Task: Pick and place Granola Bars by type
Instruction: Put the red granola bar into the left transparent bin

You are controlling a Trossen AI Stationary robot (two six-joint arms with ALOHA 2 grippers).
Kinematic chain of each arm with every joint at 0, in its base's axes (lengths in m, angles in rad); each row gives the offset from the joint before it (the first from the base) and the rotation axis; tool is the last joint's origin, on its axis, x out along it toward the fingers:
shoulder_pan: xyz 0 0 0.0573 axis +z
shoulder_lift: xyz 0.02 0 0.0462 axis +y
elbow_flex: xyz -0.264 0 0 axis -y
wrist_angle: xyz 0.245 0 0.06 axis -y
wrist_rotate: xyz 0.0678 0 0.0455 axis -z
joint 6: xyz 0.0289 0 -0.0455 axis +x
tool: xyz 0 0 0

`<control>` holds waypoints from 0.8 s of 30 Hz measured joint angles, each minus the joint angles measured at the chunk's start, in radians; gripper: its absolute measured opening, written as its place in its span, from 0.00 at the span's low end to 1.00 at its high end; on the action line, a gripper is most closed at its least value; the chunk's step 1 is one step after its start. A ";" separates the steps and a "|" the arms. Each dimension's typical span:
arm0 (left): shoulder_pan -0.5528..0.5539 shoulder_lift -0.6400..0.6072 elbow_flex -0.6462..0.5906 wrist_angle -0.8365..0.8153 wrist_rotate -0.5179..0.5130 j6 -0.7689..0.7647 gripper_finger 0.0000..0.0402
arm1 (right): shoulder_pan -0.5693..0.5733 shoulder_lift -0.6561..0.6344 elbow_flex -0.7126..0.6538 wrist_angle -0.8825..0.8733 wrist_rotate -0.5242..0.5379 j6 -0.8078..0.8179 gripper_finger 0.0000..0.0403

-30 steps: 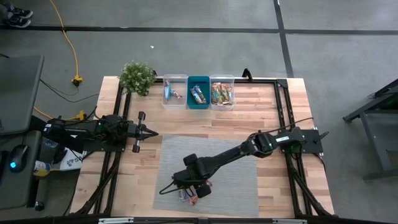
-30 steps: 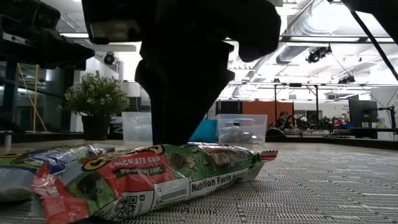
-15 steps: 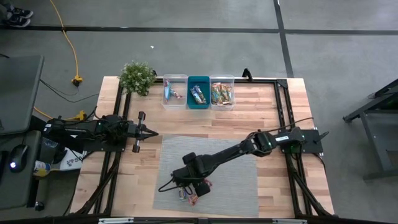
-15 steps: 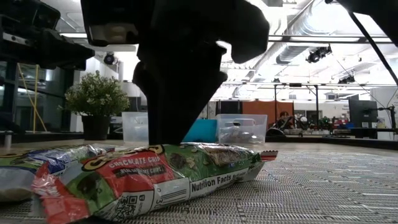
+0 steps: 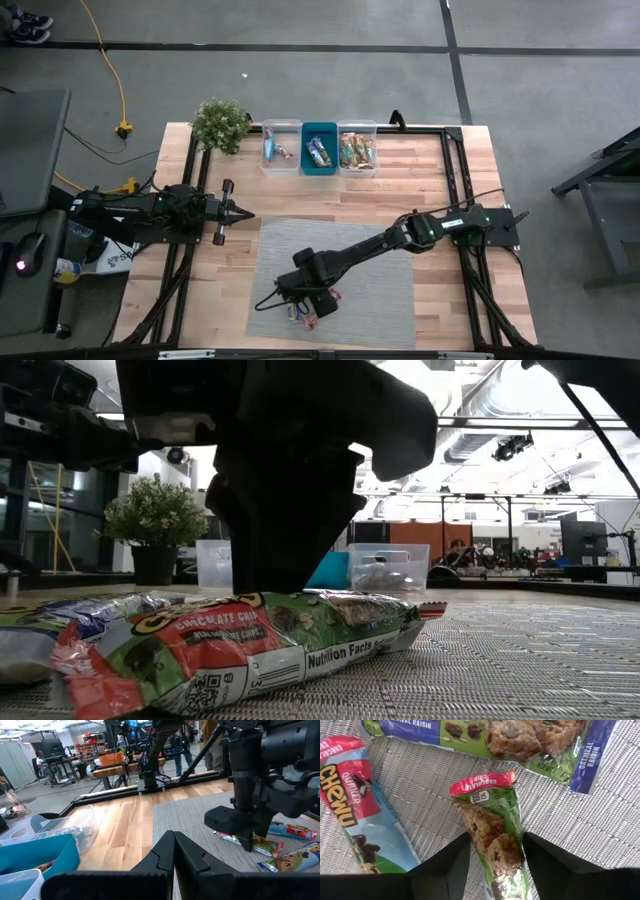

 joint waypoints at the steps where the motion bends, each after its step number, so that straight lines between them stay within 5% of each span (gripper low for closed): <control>1: 0.000 0.000 0.000 0.000 0.000 0.000 0.00 | 0.000 0.000 0.000 0.000 0.007 0.000 0.43; 14: 0.000 0.000 0.000 0.000 0.000 0.000 0.00 | -0.001 0.001 0.000 0.002 0.012 0.000 0.22; 24: 0.000 0.000 0.000 0.000 0.000 0.000 0.00 | -0.003 -0.005 0.000 0.001 0.022 0.056 0.17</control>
